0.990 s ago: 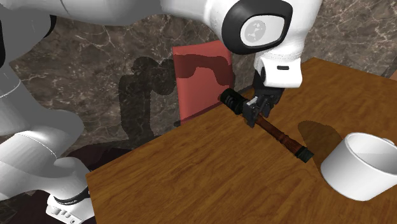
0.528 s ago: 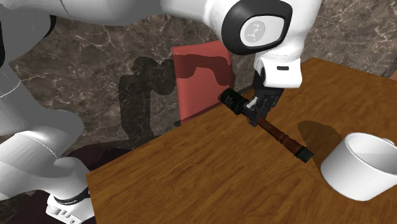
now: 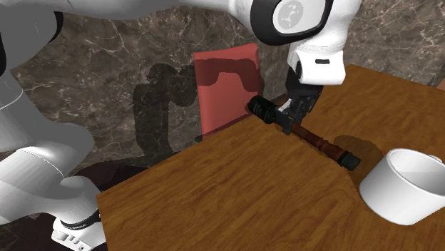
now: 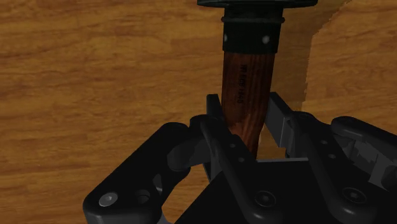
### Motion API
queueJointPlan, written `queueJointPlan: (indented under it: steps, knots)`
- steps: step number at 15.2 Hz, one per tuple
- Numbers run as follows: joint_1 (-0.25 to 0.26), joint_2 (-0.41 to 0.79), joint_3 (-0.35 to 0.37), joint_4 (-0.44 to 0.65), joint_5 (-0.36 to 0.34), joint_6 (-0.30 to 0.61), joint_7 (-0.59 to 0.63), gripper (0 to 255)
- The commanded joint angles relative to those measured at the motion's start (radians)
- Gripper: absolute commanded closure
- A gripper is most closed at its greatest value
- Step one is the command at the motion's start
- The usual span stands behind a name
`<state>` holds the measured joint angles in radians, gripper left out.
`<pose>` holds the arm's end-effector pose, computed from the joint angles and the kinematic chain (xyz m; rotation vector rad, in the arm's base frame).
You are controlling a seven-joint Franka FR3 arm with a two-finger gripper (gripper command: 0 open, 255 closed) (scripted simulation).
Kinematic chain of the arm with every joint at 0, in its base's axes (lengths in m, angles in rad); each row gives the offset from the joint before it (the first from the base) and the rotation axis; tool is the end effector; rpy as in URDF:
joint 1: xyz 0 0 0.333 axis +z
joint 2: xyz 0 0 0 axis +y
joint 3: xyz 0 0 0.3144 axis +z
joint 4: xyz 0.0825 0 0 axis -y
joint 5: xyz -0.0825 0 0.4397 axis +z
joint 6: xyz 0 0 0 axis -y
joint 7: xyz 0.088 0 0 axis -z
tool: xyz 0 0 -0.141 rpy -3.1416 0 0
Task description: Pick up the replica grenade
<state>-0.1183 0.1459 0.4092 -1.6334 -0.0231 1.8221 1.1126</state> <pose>0.6428 0.1773 0.4922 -2.8227 1.2302 -0.0295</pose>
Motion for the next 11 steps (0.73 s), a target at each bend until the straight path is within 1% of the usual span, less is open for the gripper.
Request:
queueJointPlan:
  steps: [1, 9, 11]
  knots:
    - [0.001, 0.000, 0.000, 0.030, 0.000, -0.030, 0.000, 255]
    - [0.007, 0.016, 0.003, 0.158, -0.007, -0.143, 0.006, 255]
    - [0.007, 0.017, 0.003, 0.160, -0.007, -0.145, 0.007, 255]
